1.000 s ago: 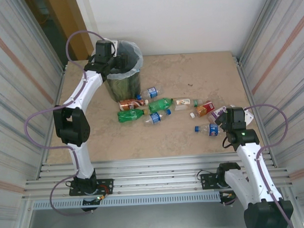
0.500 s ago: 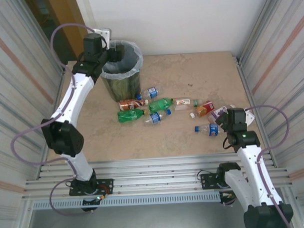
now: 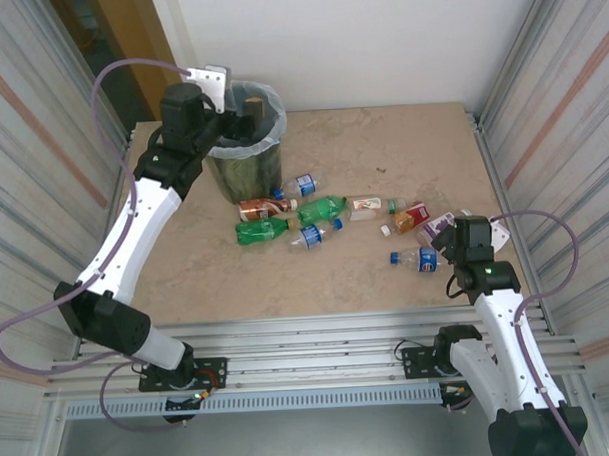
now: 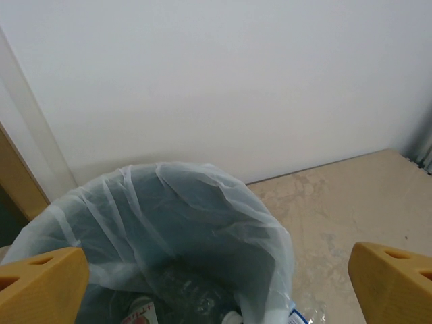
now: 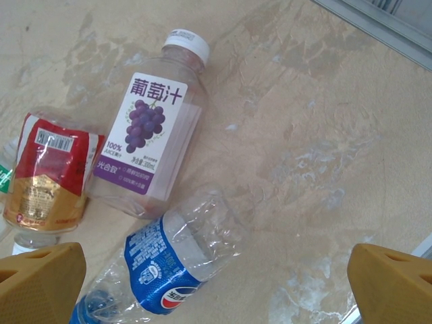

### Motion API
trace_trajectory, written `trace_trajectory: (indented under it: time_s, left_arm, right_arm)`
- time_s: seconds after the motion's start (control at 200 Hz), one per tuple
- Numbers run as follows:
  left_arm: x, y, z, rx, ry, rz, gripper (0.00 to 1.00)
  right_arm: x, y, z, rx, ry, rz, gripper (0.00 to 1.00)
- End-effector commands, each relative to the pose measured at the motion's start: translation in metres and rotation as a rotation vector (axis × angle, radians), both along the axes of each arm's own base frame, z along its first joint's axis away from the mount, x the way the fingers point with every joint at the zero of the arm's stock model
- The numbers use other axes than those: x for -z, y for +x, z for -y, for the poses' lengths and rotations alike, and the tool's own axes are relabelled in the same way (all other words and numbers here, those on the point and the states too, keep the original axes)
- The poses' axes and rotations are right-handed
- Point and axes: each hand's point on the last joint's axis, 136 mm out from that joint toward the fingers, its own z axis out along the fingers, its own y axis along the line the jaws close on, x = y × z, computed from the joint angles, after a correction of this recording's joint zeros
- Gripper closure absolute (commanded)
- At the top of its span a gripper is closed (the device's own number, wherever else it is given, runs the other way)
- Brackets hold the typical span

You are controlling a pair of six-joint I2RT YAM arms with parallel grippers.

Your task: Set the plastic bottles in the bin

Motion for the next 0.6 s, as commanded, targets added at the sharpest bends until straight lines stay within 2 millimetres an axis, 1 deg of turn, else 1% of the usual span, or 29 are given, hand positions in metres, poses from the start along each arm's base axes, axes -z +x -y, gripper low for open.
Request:
trace_trajectory:
  time_s: [0.0, 0.1, 0.195, 0.341, 0.501, 0.596]
  left_arm:
    - [-0.022, -0.023, 0.001, 0.003, 0.001, 0.088, 0.01]
    - [-0.017, -0.04, 0.012, 0.038, -0.011, 0.096, 0.01]
    - [-0.007, -0.055, 0.023, 0.074, -0.009, 0.096, 0.01]
    - [0.011, -0.072, 0.033, 0.107, -0.042, 0.066, 0.01]
    - [0.036, -0.085, 0.042, 0.117, -0.055, 0.038, 0.01]
    - [0.055, -0.091, 0.049, 0.131, -0.081, -0.001, 0.01]
  right_arm:
    - [0.007, -0.01, 0.003, 0.037, -0.001, -0.029, 0.02]
    - [0.005, -0.012, 0.003, 0.04, 0.005, -0.029, 0.02]
    - [0.005, -0.015, 0.002, 0.037, 0.007, -0.039, 0.02]
    - [0.003, -0.022, 0.002, 0.035, 0.009, -0.059, 0.02]
    - [-0.003, -0.026, 0.0, 0.022, 0.019, -0.06, 0.02]
    - [-0.005, -0.027, -0.004, 0.009, 0.036, -0.049, 0.02]
